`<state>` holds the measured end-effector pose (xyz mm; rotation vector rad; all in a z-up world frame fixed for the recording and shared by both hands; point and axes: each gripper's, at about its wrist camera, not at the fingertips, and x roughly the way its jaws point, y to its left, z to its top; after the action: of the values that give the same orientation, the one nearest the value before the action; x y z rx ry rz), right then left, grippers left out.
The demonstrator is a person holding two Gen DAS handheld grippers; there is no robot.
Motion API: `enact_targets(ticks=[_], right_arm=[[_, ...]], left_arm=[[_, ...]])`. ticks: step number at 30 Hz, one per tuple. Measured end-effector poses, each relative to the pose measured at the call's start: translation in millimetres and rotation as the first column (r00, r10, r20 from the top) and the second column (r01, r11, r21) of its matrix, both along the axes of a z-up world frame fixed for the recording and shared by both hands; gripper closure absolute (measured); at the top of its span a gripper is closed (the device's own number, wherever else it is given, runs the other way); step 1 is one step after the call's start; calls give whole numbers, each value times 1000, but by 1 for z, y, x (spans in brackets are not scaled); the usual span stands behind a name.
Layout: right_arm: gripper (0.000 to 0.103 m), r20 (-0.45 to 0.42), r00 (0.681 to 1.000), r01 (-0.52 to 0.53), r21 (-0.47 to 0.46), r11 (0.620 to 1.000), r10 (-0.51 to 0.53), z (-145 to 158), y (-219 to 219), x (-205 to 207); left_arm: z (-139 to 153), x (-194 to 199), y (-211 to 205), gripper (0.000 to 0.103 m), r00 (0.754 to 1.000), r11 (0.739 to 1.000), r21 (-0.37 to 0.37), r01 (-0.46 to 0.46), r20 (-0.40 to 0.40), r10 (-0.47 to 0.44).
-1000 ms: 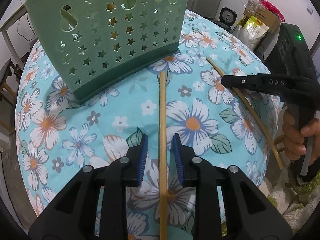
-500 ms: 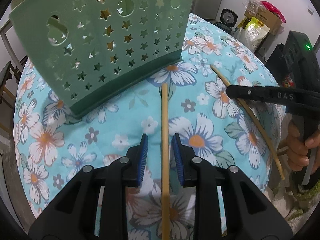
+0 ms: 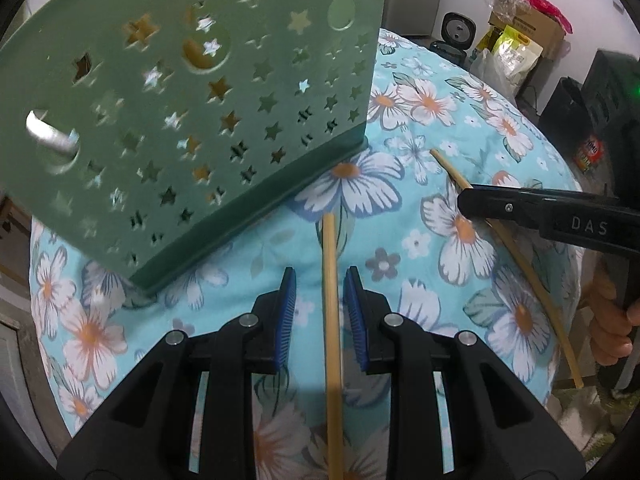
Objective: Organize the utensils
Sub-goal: 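Lift both held chopsticks up over the green holder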
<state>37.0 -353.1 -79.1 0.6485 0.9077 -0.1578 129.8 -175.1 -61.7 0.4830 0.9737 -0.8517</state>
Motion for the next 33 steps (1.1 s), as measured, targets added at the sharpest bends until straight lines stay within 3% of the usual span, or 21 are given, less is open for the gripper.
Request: enact_targets(ticks=[6, 9, 10, 15, 22, 27, 33], right_arm=[[95, -24, 999, -22, -67, 997, 21, 2, 1, 16], [96, -29, 999, -30, -105, 994, 27, 3, 5, 18], [96, -29, 999, -31, -112, 993, 28, 3, 6, 19], [97, -4, 1000, -19, -90, 996, 19, 10, 3, 15], [97, 117, 993, -10, -80, 997, 19, 52, -3, 3], [97, 235, 971, -6, -112, 994, 32, 101, -5, -8], [97, 348, 936, 5, -165, 986, 54, 149, -3, -21]], left_arm=[[-2, -1, -10, 81, 999, 1000, 11, 1, 53, -2], [-2, -3, -13, 89, 997, 1000, 10, -4, 82, 3], [-2, -4, -14, 96, 996, 1000, 8, -7, 92, 6], [3, -5, -10, 97, 994, 999, -15, -33, 104, 34], [49, -5, 19, 97, 990, 988, -132, -75, 111, 90], [107, -1, 53, 97, 983, 956, -275, -102, 120, 140], [176, 7, 96, 97, 980, 869, -479, -124, 78, 183]])
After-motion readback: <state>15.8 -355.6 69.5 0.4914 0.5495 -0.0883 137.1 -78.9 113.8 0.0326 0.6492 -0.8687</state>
